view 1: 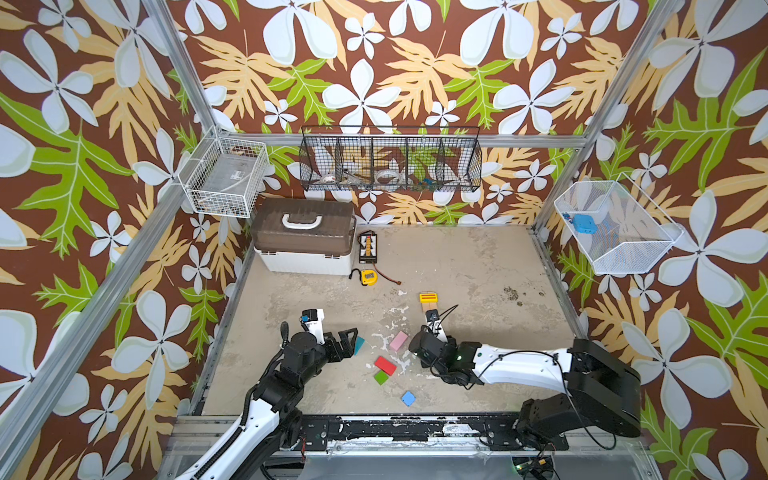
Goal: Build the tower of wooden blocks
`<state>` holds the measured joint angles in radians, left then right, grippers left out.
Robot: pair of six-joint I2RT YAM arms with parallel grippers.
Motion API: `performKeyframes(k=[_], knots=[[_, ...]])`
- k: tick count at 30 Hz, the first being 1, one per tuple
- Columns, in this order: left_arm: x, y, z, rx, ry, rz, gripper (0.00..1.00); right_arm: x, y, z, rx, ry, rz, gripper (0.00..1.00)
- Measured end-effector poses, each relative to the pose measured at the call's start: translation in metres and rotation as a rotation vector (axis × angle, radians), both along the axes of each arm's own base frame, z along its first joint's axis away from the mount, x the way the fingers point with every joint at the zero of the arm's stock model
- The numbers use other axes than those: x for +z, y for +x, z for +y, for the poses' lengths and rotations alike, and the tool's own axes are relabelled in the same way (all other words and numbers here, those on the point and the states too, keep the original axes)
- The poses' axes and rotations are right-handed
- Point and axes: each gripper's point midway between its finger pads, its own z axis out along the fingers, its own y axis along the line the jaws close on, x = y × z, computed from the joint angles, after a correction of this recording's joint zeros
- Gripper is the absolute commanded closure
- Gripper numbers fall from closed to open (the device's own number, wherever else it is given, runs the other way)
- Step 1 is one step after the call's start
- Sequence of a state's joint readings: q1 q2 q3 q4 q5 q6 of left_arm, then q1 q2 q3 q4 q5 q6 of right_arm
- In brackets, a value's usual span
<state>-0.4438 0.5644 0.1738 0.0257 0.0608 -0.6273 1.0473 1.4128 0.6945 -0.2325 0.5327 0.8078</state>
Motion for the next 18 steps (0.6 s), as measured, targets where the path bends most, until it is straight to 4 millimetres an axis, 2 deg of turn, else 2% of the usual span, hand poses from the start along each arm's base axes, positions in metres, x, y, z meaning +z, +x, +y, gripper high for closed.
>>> performKeyframes(k=[3,6,8,13,15,18], knots=[[-0.002,0.000,0.000,0.000,0.003,0.007,0.00,0.028,0.003,0.000,-0.009,0.050,-0.045,0.56],[-0.005,0.001,0.000,0.002,0.009,0.016,0.00,0.059,0.014,-0.001,-0.027,0.093,-0.097,0.56],[-0.007,0.002,0.000,0.008,0.013,0.021,0.00,0.082,0.030,-0.005,-0.055,0.118,-0.140,0.58],[-0.011,0.003,0.000,0.008,0.020,0.038,0.00,0.125,0.075,-0.015,-0.126,0.170,-0.217,0.64],[-0.011,0.005,0.000,0.012,0.020,0.035,0.00,0.131,0.088,-0.013,-0.132,0.164,-0.237,0.65],[-0.011,0.007,0.001,0.022,0.026,0.034,0.00,0.119,0.097,-0.009,-0.119,0.119,-0.228,0.66]])
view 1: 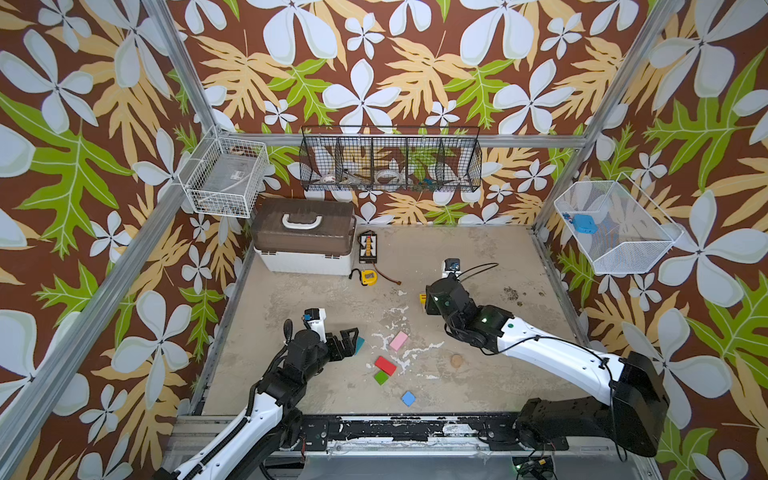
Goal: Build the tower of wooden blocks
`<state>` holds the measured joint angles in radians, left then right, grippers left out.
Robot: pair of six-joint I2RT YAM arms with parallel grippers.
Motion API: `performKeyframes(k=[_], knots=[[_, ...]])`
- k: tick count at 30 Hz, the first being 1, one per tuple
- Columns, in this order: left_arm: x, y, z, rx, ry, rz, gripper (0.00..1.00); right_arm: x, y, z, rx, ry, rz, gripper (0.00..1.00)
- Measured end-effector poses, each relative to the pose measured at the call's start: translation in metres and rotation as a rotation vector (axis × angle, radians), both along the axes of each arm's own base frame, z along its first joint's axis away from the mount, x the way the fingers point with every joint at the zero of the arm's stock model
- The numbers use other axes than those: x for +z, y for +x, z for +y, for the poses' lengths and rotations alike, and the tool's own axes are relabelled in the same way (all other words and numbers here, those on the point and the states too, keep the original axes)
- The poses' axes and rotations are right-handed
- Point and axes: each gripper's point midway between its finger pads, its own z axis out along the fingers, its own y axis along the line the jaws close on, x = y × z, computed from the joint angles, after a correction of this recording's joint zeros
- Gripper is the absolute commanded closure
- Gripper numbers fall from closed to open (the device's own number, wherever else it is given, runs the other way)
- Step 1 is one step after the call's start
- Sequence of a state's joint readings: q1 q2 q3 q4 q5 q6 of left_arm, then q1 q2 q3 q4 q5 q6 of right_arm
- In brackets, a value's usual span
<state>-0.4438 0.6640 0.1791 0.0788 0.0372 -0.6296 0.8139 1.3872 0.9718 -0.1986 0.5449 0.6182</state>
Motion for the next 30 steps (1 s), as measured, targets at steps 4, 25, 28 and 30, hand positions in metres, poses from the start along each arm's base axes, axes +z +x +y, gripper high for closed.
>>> performKeyframes(k=[4,25,28,30], knots=[[-0.004,0.003,0.001,0.010,0.015,0.018,0.00,-0.031,0.008,-0.015,-0.023,-0.032,0.069,0.68],[-0.009,0.006,-0.002,0.003,0.025,0.041,0.00,-0.109,0.037,-0.013,-0.007,-0.113,0.274,0.71],[-0.009,0.006,-0.002,0.001,0.024,0.041,0.00,-0.117,0.041,-0.007,0.004,-0.122,0.296,0.71],[-0.009,0.006,-0.002,0.001,0.025,0.041,0.00,-0.119,0.044,-0.005,0.006,-0.123,0.302,0.71]])
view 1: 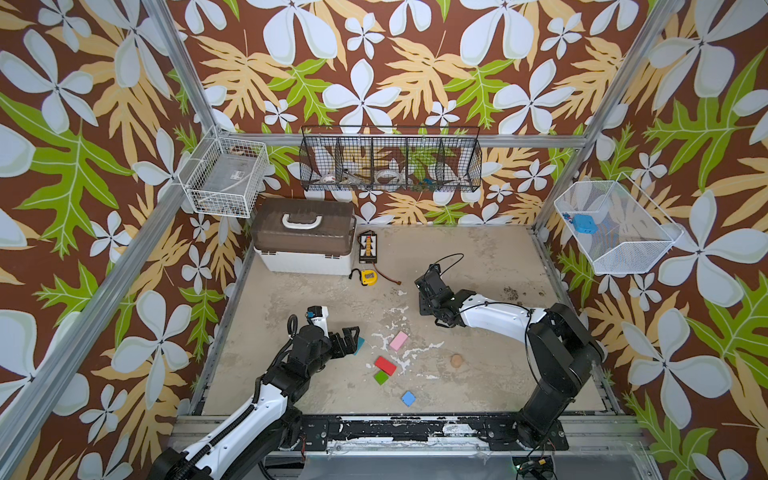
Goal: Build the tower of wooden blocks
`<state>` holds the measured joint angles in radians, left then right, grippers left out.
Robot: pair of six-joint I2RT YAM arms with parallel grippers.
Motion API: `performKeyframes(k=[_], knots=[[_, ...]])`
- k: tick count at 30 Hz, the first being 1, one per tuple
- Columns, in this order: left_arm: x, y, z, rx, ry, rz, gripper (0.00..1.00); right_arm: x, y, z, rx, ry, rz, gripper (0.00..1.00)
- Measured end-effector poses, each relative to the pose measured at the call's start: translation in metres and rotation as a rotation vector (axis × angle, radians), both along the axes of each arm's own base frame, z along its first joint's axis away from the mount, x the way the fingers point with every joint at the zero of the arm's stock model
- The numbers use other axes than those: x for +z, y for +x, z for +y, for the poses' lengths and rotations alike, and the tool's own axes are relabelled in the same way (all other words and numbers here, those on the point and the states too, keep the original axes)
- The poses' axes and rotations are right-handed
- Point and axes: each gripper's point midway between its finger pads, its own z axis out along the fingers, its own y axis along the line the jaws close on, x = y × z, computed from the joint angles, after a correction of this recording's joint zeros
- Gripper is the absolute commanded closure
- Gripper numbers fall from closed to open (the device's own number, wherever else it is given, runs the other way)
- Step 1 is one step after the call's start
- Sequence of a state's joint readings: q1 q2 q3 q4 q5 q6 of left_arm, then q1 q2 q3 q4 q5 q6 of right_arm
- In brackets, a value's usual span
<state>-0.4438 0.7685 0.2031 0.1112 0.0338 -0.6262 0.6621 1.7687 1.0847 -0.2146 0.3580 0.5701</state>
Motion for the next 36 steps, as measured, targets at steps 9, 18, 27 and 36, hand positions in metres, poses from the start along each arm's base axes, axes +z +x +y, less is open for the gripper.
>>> performKeyframes(k=[9,18,27,36], knots=[[0.001,0.000,0.000,0.000,-0.002,-0.003,0.00,-0.006,-0.001,-0.001,0.001,-0.013,0.015,0.67],[0.001,0.000,0.000,-0.001,-0.003,-0.005,0.00,-0.016,-0.003,-0.001,0.006,-0.020,0.039,0.65],[0.002,0.000,-0.001,-0.004,-0.006,-0.007,0.00,-0.023,0.000,0.002,0.007,-0.028,0.050,0.64],[0.002,0.000,-0.001,-0.005,-0.006,-0.007,0.00,-0.027,0.002,0.003,0.008,-0.032,0.058,0.62]])
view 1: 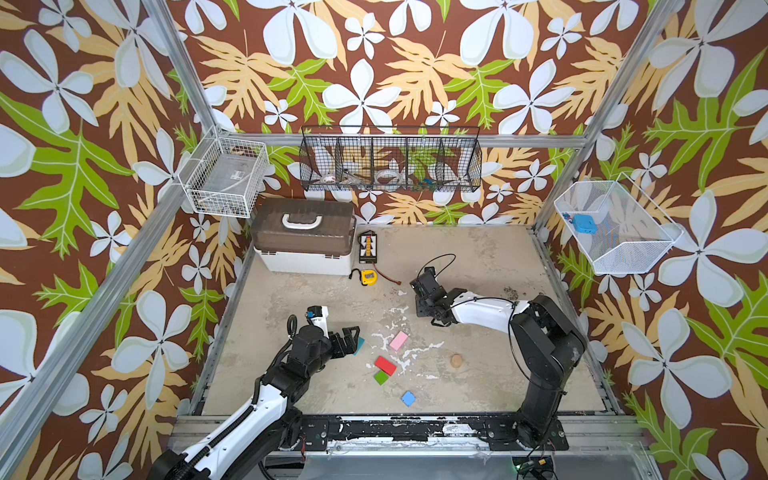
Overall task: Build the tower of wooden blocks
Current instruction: 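Lower the orange 'Supermarket' block onto the striped yellow block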
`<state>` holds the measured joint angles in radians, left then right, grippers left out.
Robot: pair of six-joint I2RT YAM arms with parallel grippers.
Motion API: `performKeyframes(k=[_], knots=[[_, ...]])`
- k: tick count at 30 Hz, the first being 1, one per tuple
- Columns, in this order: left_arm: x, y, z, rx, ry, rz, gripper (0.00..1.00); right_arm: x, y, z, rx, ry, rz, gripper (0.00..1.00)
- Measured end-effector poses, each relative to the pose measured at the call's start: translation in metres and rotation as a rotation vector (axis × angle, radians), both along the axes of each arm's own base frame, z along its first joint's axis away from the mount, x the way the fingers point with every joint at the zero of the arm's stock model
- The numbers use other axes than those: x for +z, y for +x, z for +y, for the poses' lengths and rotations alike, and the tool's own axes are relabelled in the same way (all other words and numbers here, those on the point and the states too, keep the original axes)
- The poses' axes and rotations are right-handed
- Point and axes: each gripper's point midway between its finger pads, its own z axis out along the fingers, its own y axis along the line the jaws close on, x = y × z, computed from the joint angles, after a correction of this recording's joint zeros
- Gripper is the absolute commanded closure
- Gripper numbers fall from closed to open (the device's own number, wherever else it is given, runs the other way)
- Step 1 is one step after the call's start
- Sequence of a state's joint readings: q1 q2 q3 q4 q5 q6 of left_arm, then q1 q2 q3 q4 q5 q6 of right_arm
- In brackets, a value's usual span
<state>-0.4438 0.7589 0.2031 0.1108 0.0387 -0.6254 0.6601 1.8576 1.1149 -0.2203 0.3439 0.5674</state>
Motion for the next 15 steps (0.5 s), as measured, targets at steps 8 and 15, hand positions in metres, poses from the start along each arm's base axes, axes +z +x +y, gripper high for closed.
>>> performKeyframes(k=[8,15], knots=[[-0.0001,0.0000,0.0000,0.000,0.000,0.000,0.00,-0.0003,0.0026,-0.0022,-0.005,-0.002,0.000,0.60],[-0.0005,0.0000,0.0001,0.000,0.001,0.001,0.00,-0.0018,0.0049,-0.0024,-0.006,-0.005,0.001,0.55]])
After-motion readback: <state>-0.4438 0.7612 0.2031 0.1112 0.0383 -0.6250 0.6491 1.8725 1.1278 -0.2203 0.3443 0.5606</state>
